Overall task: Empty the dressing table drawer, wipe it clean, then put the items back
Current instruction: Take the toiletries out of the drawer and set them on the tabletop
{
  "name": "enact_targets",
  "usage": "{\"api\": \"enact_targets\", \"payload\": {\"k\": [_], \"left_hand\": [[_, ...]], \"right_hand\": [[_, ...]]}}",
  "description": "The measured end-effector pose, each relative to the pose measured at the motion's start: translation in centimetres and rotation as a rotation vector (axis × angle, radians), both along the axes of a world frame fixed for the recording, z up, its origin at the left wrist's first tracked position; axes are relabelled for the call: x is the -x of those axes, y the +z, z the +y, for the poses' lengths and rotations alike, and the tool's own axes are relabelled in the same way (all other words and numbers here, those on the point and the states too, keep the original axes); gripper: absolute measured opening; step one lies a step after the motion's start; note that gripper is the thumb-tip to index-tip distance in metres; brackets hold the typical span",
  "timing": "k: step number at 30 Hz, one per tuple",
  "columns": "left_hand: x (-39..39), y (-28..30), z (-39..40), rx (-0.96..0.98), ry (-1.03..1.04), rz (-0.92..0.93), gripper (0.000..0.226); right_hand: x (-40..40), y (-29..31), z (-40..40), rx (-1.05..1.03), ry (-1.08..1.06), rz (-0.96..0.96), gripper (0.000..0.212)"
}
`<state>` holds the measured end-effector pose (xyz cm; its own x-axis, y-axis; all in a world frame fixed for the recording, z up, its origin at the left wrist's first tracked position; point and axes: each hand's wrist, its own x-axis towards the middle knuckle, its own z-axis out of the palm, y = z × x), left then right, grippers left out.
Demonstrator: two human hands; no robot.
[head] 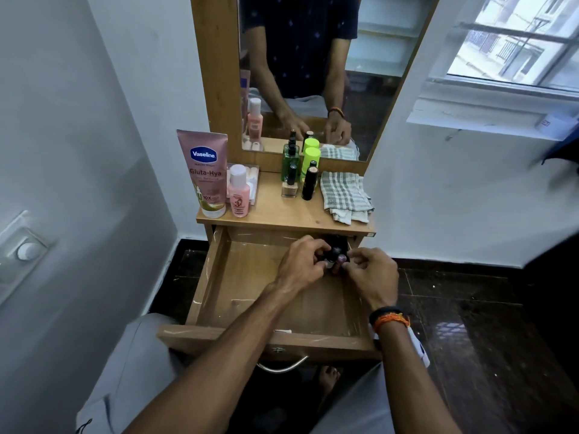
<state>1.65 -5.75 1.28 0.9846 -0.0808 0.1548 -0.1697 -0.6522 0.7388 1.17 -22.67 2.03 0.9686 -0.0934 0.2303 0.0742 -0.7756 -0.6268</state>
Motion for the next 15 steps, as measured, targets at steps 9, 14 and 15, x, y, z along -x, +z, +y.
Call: {"api": "enact_targets", "payload": {"k": [9, 14, 15], "left_hand": [[-0.2, -1.3, -1.2, -0.001, 0.007, -0.028, 0.039], [-0.5, -1.7, -1.7, -0.023, 0.002, -0.032, 0.037], [-0.6, -1.8, -1.8, -0.028, 0.007, -0.032, 0.036]], "right_hand": [[-0.9, -1.5, 0.6, 0.119, 0.016, 0.043, 0.039], [-1.1, -1.9, 0.7, 0.128, 0.015, 0.057, 0.033], [-1.1, -1.9, 0.7, 0.13, 0.014, 0.056, 0.03]]}}
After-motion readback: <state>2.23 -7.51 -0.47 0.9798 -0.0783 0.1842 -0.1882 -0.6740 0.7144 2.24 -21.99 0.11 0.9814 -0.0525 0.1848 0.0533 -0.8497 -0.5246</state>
